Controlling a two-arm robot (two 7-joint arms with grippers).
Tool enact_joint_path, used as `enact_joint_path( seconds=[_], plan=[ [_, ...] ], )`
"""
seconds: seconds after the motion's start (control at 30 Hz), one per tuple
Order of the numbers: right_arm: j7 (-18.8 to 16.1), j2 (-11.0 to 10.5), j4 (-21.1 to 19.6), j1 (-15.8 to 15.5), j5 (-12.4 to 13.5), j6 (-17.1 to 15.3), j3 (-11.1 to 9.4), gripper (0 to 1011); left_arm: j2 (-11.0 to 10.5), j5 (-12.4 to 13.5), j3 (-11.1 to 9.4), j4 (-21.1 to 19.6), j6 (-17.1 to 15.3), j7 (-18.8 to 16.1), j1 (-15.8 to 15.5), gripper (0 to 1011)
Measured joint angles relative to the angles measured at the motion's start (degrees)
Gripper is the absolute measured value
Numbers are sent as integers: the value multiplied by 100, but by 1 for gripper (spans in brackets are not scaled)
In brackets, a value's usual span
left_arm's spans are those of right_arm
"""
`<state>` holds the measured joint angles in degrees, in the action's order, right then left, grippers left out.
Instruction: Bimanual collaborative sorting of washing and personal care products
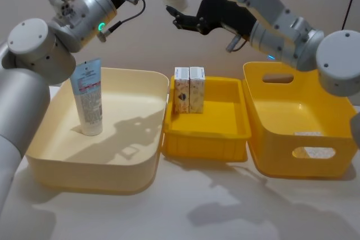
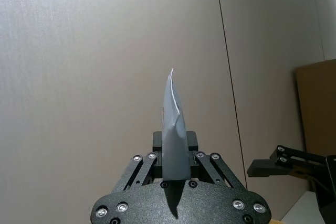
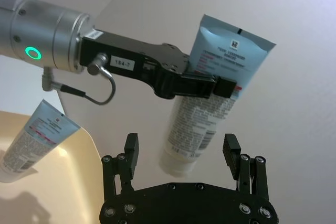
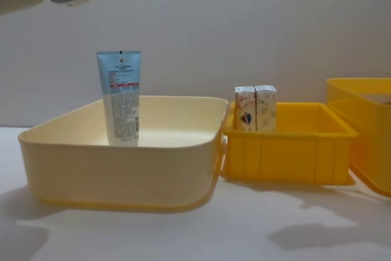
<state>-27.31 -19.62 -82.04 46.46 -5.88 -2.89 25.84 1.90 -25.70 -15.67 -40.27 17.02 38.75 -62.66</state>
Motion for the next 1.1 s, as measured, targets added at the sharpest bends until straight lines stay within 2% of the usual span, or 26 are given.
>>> enact_joint_path(
  seconds=[0.2, 0.5, 0.8, 1.1],
  plan=[
    [20, -96, -118, -83, 9, -258, -43, 1001, -75, 13, -31, -232, -91, -99, 134, 245],
    [42, -85, -191, -144, 159, -619, -105, 1001, -116, 9, -69, -294, -114, -140, 177, 245],
    [90, 108, -139, -121, 399, -1072, -163, 1001, -95, -53, -102, -235, -38, -95, 163, 245],
    [206, 300, -28, -63, 557, -1379, -220, 1001, -8, -159, -138, -73, 125, 66, 99, 245]
  ],
)
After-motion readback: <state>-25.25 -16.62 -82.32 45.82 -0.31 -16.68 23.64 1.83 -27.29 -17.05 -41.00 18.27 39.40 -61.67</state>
